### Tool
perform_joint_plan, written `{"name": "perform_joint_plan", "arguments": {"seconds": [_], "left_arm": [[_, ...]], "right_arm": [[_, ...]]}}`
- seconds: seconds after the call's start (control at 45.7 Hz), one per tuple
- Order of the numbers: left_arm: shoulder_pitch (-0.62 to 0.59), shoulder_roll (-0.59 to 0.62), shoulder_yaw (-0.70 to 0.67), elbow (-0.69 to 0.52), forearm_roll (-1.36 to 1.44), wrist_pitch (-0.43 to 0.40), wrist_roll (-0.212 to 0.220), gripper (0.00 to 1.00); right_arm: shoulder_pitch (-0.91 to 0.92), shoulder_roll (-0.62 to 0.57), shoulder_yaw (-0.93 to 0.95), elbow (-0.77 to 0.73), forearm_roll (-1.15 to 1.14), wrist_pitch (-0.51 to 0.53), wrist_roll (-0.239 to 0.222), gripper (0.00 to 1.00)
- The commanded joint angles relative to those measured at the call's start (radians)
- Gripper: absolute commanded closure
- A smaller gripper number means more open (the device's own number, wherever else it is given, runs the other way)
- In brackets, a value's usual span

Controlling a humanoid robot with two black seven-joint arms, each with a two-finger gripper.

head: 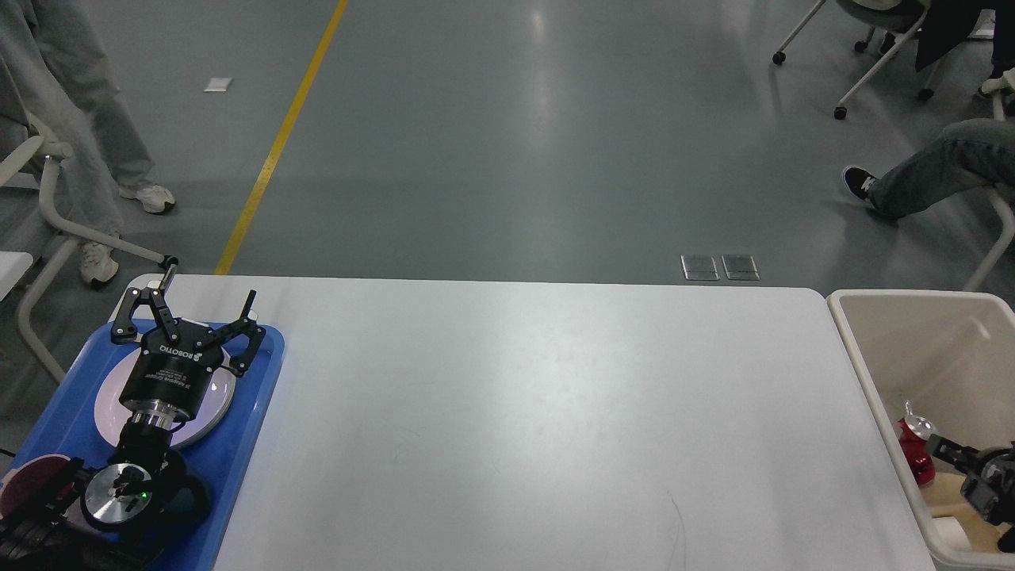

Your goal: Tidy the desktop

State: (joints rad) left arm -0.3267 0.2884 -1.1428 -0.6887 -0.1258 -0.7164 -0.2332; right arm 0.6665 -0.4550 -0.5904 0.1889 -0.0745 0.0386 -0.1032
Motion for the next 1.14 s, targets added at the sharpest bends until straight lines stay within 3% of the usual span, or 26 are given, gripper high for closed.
{"name": "perform_joint_plan", "arguments": {"seconds": [0.0,0.197,0.284,0.372,0.503,0.613,0.744,0.853,1.116], "left_arm": [[0.0,0.0,0.0,0.0,0.0,0.0,0.0,0.04],[0.0,0.0,0.0,0.0,0.0,0.0,0.0,0.04],[0.0,0.0,0.0,0.0,0.0,0.0,0.0,0.04],[0.0,0.0,0.0,0.0,0.0,0.0,0.0,0.04],[0.0,0.0,0.0,0.0,0.0,0.0,0.0,0.04],[0.0,0.0,0.0,0.0,0.0,0.0,0.0,0.04],[0.0,0.0,0.0,0.0,0.0,0.0,0.0,0.04],[0.0,0.0,0.0,0.0,0.0,0.0,0.0,0.04],[0.0,0.0,0.0,0.0,0.0,0.002,0.0,0.04]], "right_arm": [[0.004,-0.051,0.546,0.036,-0.001,0.006,0.0,0.0],[-0.097,-0.096,1.513,0.216,-0.002,0.015,0.0,0.0],[-0.122,-0.07,1.691,0.296,-0.004,0.02,0.004,0.0],[-0.192,-0.051,1.81,0.406,-0.005,0.062,0.007,0.0],[-0.281,-0.027,1.919,0.523,-0.065,0.233,0.022,0.0],[-0.321,0.094,2.078,0.573,-0.203,0.288,0.109,0.0],[-0.374,0.222,2.216,0.616,-0.431,0.328,0.171,0.0],[-0.412,0.285,2.252,0.665,-0.458,0.342,0.257,0.0],[-0.432,0.335,2.247,0.652,-0.452,0.339,0.264,0.0]]}}
